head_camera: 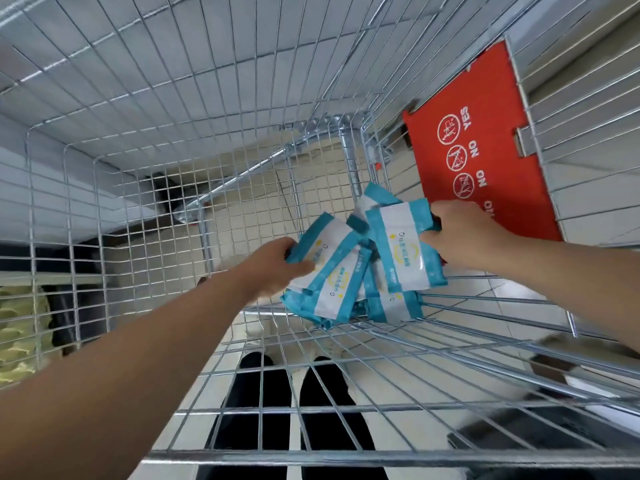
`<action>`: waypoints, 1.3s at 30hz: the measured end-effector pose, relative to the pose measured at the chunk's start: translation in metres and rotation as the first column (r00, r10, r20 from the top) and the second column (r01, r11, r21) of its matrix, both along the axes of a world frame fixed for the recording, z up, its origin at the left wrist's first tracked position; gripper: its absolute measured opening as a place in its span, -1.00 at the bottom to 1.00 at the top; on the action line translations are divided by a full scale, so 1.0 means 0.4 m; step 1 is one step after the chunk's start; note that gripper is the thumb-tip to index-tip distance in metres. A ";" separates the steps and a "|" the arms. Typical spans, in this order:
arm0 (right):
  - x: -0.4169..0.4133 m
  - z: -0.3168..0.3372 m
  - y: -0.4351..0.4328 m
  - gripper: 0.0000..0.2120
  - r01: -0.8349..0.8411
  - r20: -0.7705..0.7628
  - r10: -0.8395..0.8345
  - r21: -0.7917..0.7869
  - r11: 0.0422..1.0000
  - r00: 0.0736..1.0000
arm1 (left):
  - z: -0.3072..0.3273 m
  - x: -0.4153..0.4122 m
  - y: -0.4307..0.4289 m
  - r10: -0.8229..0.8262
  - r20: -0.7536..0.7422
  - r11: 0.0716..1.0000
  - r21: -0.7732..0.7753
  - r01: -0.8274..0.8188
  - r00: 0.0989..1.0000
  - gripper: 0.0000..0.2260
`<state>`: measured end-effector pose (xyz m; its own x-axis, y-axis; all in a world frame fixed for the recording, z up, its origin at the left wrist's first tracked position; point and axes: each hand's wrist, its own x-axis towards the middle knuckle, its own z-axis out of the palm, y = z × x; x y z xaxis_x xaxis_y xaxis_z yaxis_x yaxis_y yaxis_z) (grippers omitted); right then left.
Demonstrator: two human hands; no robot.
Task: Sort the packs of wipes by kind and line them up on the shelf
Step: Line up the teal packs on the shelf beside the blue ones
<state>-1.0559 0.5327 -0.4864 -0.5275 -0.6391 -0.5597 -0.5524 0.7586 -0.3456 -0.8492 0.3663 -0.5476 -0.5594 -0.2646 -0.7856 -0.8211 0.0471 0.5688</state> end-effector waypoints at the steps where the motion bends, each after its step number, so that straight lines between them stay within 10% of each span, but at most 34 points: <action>1: 0.002 -0.004 0.001 -0.91 0.013 -0.014 -0.013 -0.019 1.000 1.000 | -0.009 -0.010 0.014 -0.032 0.007 0.999 -0.035 0.032 0.999 -0.68; 24: -0.002 -0.001 -0.011 -0.93 0.109 -0.111 -0.117 -0.082 0.991 0.987 | -0.071 -0.057 0.114 -0.242 0.021 0.942 -0.235 0.240 0.970 -0.67; 39: 0.101 0.213 -0.149 -0.86 0.172 -0.159 -0.227 -0.300 0.938 0.961 | 0.234 0.074 -0.139 0.098 -0.152 0.990 -0.084 -0.112 0.983 -0.71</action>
